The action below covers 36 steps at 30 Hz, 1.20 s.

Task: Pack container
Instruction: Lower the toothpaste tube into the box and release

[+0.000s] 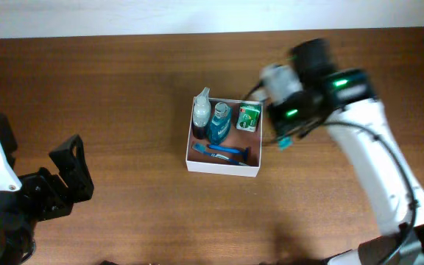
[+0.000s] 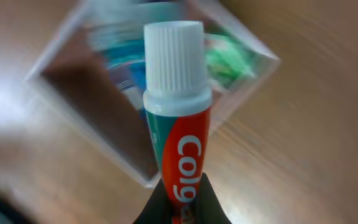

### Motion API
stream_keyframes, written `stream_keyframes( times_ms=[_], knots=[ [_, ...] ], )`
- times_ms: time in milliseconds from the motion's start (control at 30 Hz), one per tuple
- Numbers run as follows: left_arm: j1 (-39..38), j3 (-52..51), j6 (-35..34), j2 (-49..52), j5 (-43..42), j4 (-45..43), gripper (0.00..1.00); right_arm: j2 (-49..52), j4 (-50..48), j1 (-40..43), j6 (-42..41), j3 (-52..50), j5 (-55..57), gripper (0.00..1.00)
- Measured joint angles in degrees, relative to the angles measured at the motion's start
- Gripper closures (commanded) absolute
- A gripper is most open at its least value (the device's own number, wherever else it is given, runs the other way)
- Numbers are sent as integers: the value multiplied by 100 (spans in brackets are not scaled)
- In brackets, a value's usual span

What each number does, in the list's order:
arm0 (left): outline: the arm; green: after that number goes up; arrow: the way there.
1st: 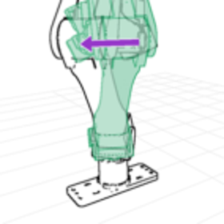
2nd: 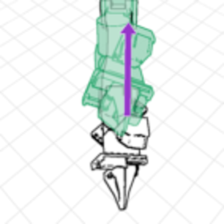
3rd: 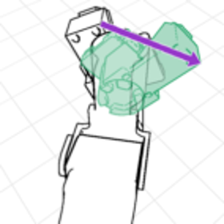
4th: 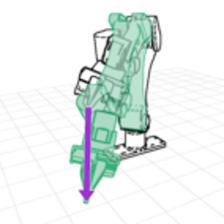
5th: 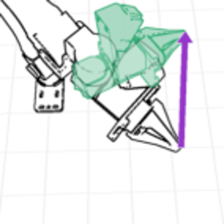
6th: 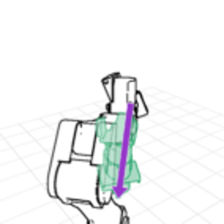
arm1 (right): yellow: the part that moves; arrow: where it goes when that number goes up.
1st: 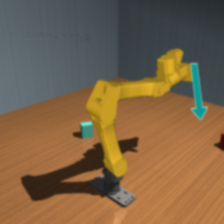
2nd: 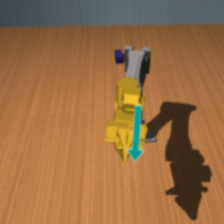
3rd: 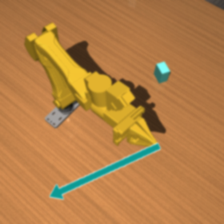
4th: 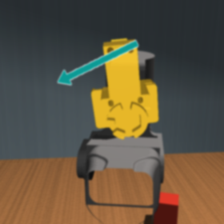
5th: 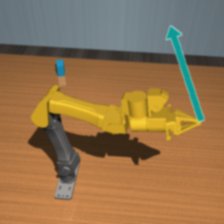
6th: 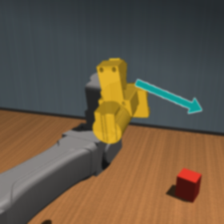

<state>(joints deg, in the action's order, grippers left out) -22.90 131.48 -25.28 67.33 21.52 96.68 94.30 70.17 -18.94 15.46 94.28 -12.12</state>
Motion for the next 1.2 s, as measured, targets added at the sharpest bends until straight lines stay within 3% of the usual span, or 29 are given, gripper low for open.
stream_keyframes(
  times_ms=[200, 433, 500, 567, 667, 700, 733, 800, 833, 1200],
  knots=[
    [0, 0, 0, 0, 0, 0, 1, 413, 11, -1274, 1499, -24, 225, 96],
    [0, 0, 0, 0, 0, 0, 1, 1222, -538, -1436, 2184, -66, 544, 94],
    [0, 0, 0, 0, 0, 0, 0, 1440, -638, -1419, 2243, -66, 568, 88],
    [0, 0, 0, 0, 0, 0, 1, 1613, -699, -1416, 2256, -68, 586, 65],
    [0, 0, 0, 0, 0, 0, 1, 1853, -879, -1416, 2354, -70, 632, 61],
    [0, 0, 0, 0, 0, 0, 0, 1917, -922, -1416, 2363, -70, 634, 56],
    [0, 0, 0, 0, 0, 0, 1, 1963, -940, -1416, 2347, -70, 649, 39],
    [0, 0, 0, 0, 0, 0, 1, 1989, -931, -1416, 2321, -72, 671, 26],
    [0, 0, 0, 0, 0, 0, 1, 1987, -896, -1416, 2297, -68, 671, 1],
    [0, 0, 0, 0, 0, 0, 1, 1611, 586, -1416, 1576, 761, 713, 1]
  ],
)
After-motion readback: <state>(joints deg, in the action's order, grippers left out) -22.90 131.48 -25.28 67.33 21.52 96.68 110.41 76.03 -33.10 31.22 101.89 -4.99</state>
